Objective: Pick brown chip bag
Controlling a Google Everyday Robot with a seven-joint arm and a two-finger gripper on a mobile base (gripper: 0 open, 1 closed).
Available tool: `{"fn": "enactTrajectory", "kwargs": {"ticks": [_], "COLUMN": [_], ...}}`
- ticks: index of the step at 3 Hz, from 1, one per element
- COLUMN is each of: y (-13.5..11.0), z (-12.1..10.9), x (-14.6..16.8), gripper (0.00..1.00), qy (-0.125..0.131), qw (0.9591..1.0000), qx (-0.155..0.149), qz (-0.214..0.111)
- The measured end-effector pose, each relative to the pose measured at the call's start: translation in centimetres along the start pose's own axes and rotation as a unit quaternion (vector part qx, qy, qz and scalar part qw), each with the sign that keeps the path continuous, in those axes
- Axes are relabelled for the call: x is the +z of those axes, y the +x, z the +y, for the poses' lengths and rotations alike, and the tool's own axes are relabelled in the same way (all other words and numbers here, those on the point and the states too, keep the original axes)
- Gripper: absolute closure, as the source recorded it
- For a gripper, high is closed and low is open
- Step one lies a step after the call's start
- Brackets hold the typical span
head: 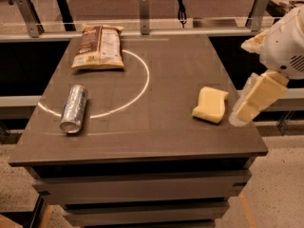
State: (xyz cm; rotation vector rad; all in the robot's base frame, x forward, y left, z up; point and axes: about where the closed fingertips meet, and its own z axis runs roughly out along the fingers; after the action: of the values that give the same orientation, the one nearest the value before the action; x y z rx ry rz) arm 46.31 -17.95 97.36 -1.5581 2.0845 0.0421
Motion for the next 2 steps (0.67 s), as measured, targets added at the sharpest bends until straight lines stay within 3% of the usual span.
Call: {"fn": "enactTrajectory", "kwargs": {"ticks": [1, 2], "y": [-3.4, -3.39], "z": [-1.79, -1.71], "x": [2.55, 2.51], "gripper": [0.0, 0.0], "qy": [0.017, 0.017], "qw": [0.9973, 0.9974], "qx": [0.019, 0.018], "qz": [-0.068, -0.068]}}
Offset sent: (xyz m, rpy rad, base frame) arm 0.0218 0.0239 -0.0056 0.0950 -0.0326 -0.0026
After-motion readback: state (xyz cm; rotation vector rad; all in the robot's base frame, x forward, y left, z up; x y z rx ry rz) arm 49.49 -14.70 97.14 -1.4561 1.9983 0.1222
